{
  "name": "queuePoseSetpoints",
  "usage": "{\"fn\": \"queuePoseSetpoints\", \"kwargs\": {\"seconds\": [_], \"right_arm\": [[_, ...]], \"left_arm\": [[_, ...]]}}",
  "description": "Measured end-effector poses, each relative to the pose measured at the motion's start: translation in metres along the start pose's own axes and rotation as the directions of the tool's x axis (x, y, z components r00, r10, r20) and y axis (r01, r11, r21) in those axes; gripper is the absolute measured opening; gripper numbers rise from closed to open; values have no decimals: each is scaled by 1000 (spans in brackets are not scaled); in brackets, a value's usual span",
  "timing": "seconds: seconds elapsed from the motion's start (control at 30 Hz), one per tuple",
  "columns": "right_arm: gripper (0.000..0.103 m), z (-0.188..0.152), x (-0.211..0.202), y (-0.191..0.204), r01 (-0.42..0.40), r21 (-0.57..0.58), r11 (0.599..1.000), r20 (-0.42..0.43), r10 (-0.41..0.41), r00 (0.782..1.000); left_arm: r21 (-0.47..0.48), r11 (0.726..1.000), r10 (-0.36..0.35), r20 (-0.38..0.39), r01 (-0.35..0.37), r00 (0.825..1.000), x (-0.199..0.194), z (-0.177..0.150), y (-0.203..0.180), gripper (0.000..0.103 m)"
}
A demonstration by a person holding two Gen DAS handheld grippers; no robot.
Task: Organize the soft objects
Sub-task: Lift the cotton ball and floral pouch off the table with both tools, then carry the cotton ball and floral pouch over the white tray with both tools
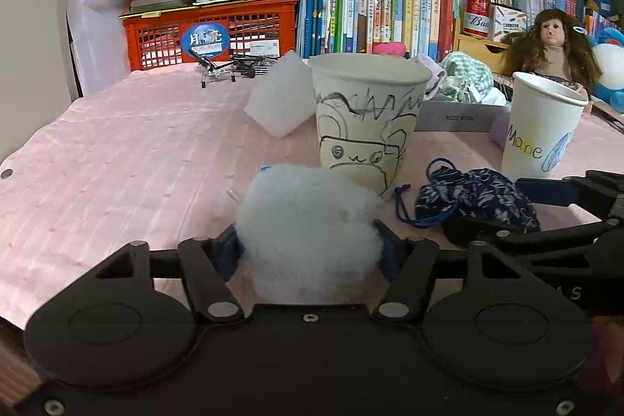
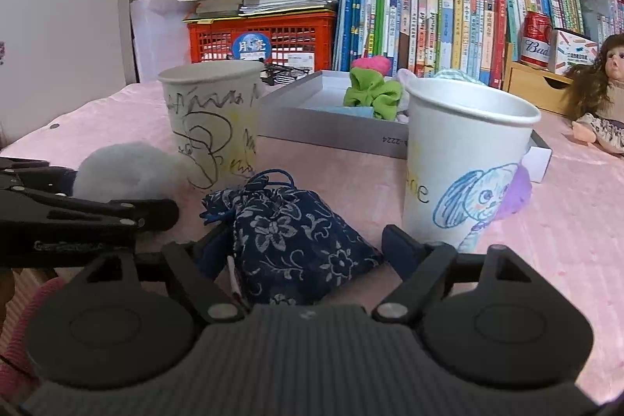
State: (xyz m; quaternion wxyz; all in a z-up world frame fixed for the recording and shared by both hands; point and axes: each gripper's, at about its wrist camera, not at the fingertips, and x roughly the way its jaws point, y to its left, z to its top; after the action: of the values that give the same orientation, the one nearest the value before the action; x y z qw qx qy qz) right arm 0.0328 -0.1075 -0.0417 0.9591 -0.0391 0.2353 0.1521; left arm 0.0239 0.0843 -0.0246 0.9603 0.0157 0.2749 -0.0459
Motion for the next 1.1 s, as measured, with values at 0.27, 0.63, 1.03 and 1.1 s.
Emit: {"fn": "queuePoseSetpoints", "kwargs": {"seconds": [0.27, 0.63, 1.03, 1.1], "right_arm": [[52, 1, -7, 9, -45, -33, 998, 1, 45, 999], [49, 9, -42, 11, -74, -57, 996, 68, 78, 995], [49, 53, -88, -18, -63, -19, 998, 152, 65, 986], [49, 60, -92, -27, -57, -1, 998, 158, 56, 986]], "left_arm": [[-31, 999, -4, -16, 4, 1000, -8, 3, 1, 59], [-49, 999, -1, 11, 1, 1000, -40, 17, 7, 59], [-9, 996, -92, 151, 94, 984, -97, 70, 0, 59], [7, 994, -107, 165, 108, 980, -99, 80, -5, 59]]}}
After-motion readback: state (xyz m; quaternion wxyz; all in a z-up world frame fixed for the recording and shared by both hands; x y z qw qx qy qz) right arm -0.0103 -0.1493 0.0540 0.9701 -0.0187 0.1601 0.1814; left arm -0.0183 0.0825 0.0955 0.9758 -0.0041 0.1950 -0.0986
